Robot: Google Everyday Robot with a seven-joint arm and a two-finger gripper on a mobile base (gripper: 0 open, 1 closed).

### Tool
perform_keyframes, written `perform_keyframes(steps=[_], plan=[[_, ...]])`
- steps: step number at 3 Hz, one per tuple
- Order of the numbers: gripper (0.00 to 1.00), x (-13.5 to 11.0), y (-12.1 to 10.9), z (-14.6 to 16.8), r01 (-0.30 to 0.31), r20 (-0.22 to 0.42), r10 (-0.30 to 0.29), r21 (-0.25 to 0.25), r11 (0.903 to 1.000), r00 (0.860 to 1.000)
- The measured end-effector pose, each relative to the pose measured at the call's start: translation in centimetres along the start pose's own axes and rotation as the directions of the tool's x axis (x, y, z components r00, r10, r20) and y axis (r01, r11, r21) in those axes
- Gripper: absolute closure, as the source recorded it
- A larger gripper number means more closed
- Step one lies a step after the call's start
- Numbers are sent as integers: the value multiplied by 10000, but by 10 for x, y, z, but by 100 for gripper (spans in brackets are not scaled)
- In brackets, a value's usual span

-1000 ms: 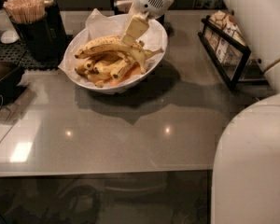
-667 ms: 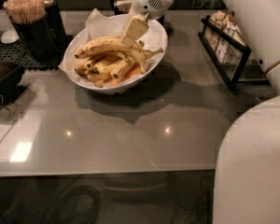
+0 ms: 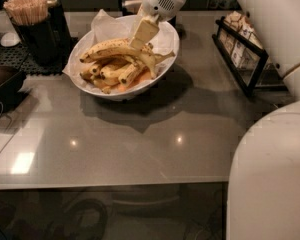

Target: Pick banana from white bowl

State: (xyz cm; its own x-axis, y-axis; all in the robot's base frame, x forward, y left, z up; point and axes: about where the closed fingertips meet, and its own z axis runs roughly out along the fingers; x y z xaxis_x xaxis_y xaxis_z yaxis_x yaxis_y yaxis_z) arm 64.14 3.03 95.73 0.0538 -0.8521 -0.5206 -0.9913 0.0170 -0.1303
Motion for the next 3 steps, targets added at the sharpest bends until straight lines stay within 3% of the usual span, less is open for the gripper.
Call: perform_keyframes(steps=[2,3], plan=[[0,-5,3,6,151,208,-142,-402,9991,9997],[43,-5,1,13,155,179,-145,-593,9981,9997]])
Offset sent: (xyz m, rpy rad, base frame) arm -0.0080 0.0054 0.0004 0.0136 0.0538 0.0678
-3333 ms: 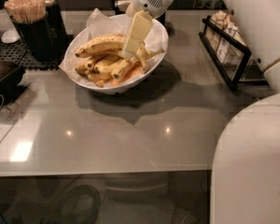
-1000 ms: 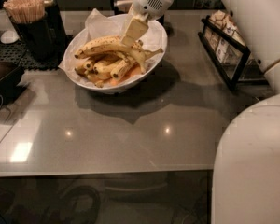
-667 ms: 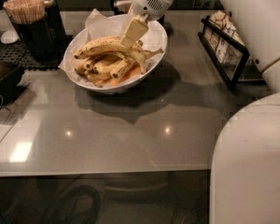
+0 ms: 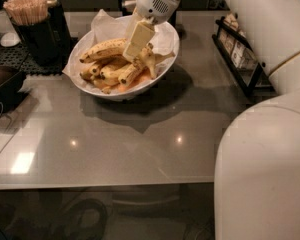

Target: Pick banana from white bowl

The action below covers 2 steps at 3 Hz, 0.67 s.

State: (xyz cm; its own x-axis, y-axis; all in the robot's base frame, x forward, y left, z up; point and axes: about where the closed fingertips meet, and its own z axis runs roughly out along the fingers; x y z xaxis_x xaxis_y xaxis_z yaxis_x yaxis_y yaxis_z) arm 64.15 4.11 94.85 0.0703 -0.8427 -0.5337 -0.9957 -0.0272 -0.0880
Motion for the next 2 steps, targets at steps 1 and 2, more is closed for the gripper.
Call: perform_keyframes(steps=[1,2], plan=[[62,0,0,0,0,-1,0,-1,10000,10000],[85,2,-1,3,-25,-19,25,63,10000,10000]])
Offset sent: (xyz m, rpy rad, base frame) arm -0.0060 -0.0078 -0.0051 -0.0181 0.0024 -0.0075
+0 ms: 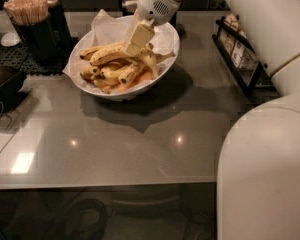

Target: Pick banana from white bowl

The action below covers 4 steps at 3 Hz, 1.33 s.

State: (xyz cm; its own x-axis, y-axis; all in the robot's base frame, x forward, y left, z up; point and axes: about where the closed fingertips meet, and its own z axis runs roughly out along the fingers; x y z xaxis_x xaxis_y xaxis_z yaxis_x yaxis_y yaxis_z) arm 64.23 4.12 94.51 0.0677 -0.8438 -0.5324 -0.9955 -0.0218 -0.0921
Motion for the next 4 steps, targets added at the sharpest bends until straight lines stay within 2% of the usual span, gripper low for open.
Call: perform_keyframes(steps=[1,2,3,4], plan=[[100,2,4,-16,-36,23,36,195,9998,10000],[100,-3,22,-70,360,72,-365,632,9974,9993],[100,-11,52,-122,725,658,-774,733,9947,9948],[100,-11,89,-155,412,1434,-478,484,9980,9885]])
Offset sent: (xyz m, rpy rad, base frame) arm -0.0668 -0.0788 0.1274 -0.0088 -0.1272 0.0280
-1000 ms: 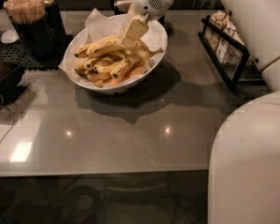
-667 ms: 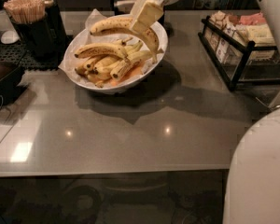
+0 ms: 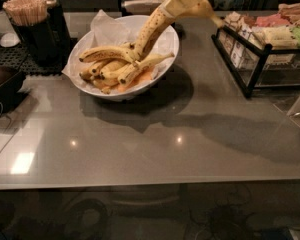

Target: Pick banana from white bowl

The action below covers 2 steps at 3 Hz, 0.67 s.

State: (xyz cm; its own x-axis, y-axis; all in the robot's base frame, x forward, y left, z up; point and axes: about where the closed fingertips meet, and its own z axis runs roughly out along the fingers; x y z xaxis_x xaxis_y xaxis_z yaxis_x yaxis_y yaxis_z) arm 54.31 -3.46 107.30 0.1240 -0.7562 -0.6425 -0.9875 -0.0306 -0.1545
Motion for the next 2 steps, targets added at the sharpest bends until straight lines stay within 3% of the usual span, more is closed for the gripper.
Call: perform_keyframes(steps=[1,2], plan=[[100,8,41,-16,-546,1100,591,-438,9975,9922],[100,27,81,-21,-1010,2027,1165,-851,9912,9723]])
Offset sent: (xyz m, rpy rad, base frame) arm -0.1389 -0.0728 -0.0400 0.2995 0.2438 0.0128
